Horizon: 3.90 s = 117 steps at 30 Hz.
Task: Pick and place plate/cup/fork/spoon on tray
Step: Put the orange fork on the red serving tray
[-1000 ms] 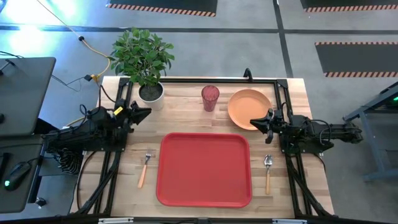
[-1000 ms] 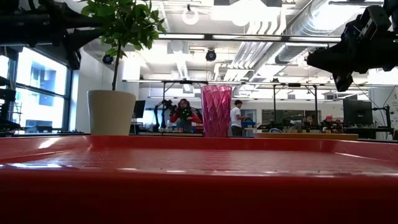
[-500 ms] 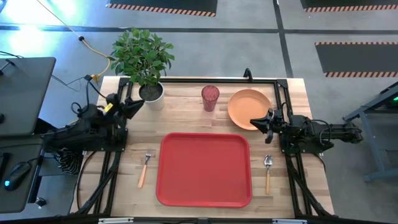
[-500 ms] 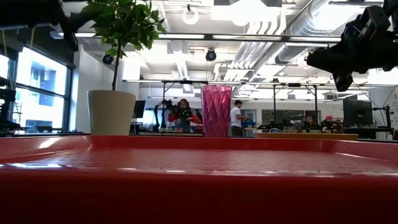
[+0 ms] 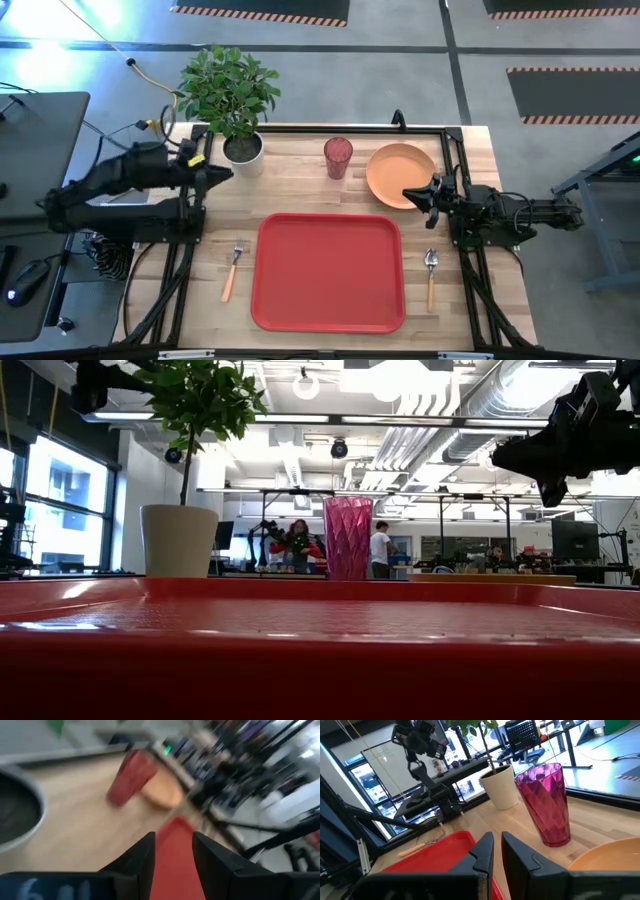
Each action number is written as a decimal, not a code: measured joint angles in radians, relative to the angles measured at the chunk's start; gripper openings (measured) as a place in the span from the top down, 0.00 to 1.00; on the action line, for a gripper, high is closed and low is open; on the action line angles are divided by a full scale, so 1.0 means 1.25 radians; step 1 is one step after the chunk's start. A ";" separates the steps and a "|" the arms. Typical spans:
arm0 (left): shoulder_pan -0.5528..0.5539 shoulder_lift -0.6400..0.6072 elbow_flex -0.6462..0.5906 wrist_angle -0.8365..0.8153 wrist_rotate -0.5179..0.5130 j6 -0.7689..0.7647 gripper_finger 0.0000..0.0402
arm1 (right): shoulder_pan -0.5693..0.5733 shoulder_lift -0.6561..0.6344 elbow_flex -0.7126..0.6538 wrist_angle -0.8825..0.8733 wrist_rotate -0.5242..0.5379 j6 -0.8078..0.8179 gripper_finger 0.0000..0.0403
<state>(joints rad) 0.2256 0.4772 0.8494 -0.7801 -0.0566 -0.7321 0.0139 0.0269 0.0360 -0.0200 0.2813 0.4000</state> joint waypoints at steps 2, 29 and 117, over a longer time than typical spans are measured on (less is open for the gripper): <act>0.000 0.047 0.037 -0.053 0.025 -0.022 0.70 | 0.000 0.000 0.000 0.000 0.000 0.000 0.93; -0.255 0.348 0.070 -0.310 0.097 -0.486 0.70 | 0.000 0.000 0.000 0.000 0.000 0.000 0.93; -0.683 0.939 -0.008 -0.066 0.120 -1.003 0.91 | 0.000 0.000 0.000 0.000 0.000 0.002 0.93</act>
<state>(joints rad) -0.6277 1.6508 0.8398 -0.8621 0.0929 -1.9861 0.0138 0.0269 0.0364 -0.0200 0.2817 0.4026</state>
